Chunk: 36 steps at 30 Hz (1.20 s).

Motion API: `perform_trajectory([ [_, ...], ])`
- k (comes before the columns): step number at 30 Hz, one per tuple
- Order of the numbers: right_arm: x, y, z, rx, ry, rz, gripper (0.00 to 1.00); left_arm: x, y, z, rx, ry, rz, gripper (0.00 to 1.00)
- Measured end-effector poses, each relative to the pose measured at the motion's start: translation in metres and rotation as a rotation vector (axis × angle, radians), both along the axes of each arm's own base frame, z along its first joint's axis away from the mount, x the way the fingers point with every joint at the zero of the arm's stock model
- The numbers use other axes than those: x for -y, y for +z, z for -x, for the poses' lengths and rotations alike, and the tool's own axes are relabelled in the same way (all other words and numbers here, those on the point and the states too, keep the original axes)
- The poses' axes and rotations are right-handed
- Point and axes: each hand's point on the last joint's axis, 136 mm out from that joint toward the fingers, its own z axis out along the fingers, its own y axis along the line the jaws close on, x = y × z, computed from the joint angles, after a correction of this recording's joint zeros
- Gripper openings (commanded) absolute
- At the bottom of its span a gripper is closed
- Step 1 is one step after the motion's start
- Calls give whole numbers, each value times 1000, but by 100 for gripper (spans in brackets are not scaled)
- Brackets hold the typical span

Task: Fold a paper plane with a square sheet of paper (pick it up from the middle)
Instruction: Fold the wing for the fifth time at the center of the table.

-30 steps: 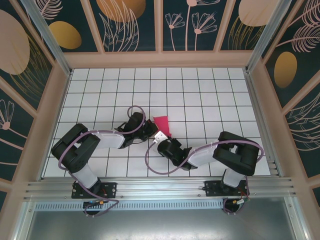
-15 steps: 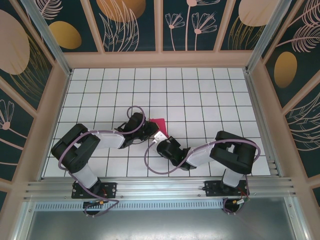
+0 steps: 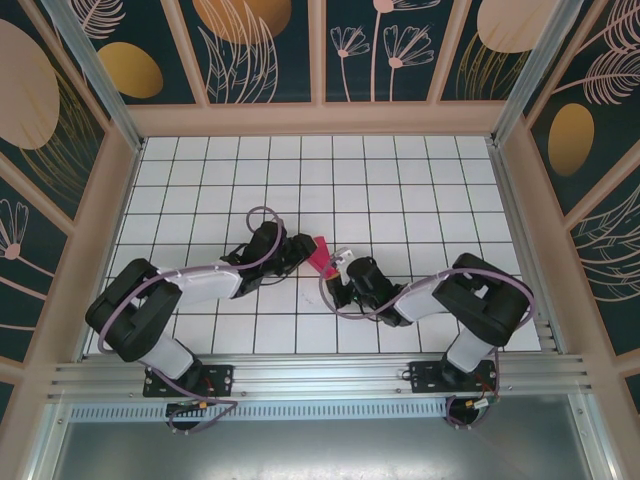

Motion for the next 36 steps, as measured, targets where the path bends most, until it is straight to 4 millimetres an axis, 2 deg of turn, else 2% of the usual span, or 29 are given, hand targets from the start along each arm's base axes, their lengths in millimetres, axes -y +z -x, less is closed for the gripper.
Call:
perform_trajectory([
  [8, 4, 4, 0, -185, -14, -169, 0, -3, -1, 2, 19, -13, -20, 36],
  [17, 7, 3, -4, -352, -31, -305, 0, 10, 3, 5, 41, -83, 25, 29],
  [25, 8, 3, -4, -369, -40, -316, 0, 25, -19, 14, -15, -174, 44, 29],
  [28, 8, 2, -4, -370, -40, -315, 0, 32, -20, 12, -17, -198, 58, 32],
  [36, 7, 2, -5, -372, -40, -317, 0, 47, -24, 6, -4, -235, 98, 31],
])
